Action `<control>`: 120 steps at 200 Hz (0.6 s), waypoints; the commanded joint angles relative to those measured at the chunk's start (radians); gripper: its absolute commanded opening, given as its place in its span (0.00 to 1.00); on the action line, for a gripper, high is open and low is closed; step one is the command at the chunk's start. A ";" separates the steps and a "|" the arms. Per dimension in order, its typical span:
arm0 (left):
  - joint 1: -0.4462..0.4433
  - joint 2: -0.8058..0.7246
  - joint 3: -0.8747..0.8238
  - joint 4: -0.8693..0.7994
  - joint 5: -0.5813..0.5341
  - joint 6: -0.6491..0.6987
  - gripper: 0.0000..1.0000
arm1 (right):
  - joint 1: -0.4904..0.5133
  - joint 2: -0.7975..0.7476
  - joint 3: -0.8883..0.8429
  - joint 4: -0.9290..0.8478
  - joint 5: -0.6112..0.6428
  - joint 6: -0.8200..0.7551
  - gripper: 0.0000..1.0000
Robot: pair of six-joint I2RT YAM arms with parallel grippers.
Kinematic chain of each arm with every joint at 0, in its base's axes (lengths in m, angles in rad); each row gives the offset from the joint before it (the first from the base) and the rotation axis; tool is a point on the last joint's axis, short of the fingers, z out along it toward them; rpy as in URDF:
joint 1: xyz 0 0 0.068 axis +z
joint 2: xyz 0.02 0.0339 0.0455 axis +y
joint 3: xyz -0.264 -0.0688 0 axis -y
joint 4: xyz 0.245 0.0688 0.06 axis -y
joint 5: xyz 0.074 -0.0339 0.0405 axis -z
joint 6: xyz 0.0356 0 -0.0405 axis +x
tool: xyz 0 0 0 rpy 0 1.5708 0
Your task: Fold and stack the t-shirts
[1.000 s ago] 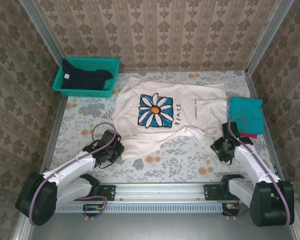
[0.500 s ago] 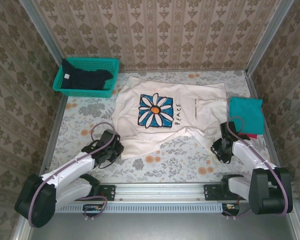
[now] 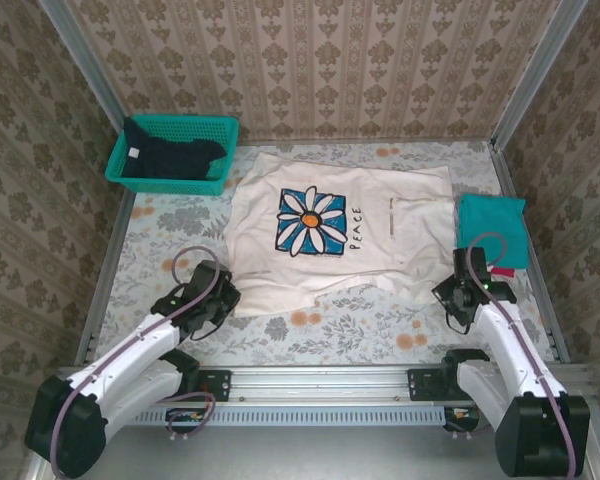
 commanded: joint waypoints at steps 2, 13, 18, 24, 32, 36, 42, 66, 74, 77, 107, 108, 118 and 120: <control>0.023 -0.026 0.031 -0.076 -0.010 0.040 0.00 | -0.026 -0.028 0.033 -0.111 0.090 -0.031 0.00; 0.031 -0.034 0.031 -0.087 -0.001 0.047 0.00 | -0.036 -0.031 0.035 -0.129 0.100 -0.024 0.00; 0.036 -0.037 0.031 -0.091 0.002 0.048 0.00 | -0.042 -0.032 0.034 -0.135 0.104 -0.023 0.00; 0.039 -0.040 0.030 -0.093 0.007 0.050 0.00 | -0.044 -0.036 0.031 -0.137 0.106 -0.023 0.00; 0.043 -0.046 0.030 -0.099 0.012 0.051 0.00 | -0.046 -0.042 0.029 -0.143 0.116 -0.017 0.00; 0.045 -0.047 0.030 -0.101 0.014 0.053 0.00 | -0.047 -0.044 0.026 -0.146 0.122 -0.014 0.00; 0.048 -0.051 0.031 -0.108 0.016 0.055 0.00 | -0.047 -0.050 0.024 -0.152 0.130 -0.009 0.00; 0.060 -0.080 0.034 -0.131 0.013 0.059 0.00 | -0.049 -0.075 0.009 -0.175 0.150 0.008 0.00; 0.064 -0.087 0.032 -0.131 0.014 0.057 0.00 | -0.048 -0.081 0.003 -0.166 0.140 0.007 0.00; 0.064 -0.089 0.033 -0.129 0.017 0.057 0.00 | -0.049 -0.083 0.003 -0.160 0.135 0.003 0.00; 0.081 -0.065 0.070 -0.126 0.033 0.108 0.00 | -0.049 -0.075 0.033 -0.157 0.149 -0.019 0.00; 0.082 -0.064 0.071 -0.126 0.033 0.109 0.00 | -0.049 -0.074 0.034 -0.157 0.150 -0.020 0.00; 0.084 -0.050 0.093 -0.127 0.034 0.132 0.00 | -0.049 -0.071 0.053 -0.148 0.155 -0.035 0.00; 0.084 -0.047 0.097 -0.127 0.034 0.137 0.00 | -0.049 -0.071 0.056 -0.145 0.155 -0.039 0.00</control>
